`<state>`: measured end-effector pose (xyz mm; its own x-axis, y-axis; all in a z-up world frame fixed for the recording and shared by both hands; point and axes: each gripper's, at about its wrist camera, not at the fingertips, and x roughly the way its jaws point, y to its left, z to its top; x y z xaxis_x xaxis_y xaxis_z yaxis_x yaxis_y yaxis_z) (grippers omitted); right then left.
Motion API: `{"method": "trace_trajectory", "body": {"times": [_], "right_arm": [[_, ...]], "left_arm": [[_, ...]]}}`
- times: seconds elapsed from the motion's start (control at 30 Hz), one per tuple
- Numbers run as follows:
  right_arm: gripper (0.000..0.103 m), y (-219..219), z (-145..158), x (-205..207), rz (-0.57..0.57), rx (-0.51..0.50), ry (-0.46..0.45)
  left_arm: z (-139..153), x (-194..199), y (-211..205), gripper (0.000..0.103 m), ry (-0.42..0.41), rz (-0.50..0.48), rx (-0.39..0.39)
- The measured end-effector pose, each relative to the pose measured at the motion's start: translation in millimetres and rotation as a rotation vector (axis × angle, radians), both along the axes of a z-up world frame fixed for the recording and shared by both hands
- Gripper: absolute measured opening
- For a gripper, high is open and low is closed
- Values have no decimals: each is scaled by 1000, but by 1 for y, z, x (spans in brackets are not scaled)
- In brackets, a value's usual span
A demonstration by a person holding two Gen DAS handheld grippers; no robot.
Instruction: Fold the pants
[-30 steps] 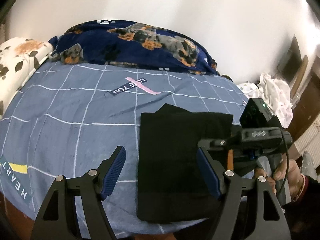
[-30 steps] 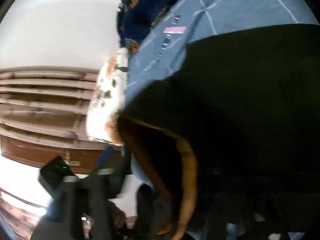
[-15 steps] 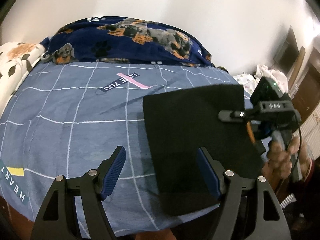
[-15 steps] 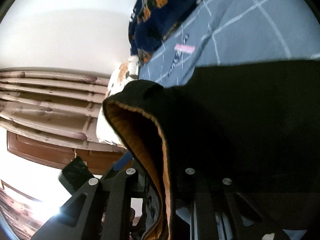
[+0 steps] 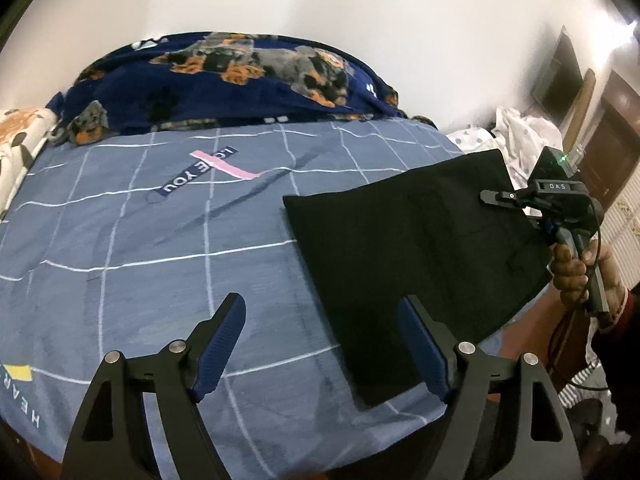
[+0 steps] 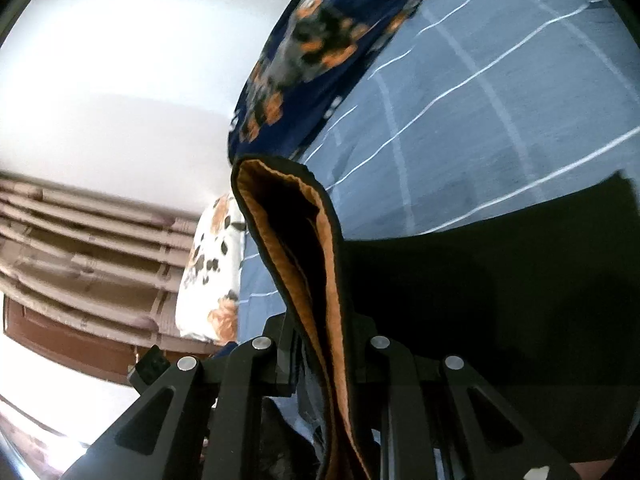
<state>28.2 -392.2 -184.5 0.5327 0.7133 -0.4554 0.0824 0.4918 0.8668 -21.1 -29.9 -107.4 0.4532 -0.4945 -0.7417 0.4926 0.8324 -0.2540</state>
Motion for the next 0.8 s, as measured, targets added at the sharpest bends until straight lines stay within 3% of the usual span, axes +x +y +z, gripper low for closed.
{"method": "trace_trajectory", "body": {"times": [0.3,0.8], "right_arm": [[16,-65,-30,-25,-115,43,26],[19,-100,-66,-24,-133,89,24]], "left_arm": [[-16,6,-34,79,43,-59,43],[-40,16,-71,79,136,-109,63]]}}
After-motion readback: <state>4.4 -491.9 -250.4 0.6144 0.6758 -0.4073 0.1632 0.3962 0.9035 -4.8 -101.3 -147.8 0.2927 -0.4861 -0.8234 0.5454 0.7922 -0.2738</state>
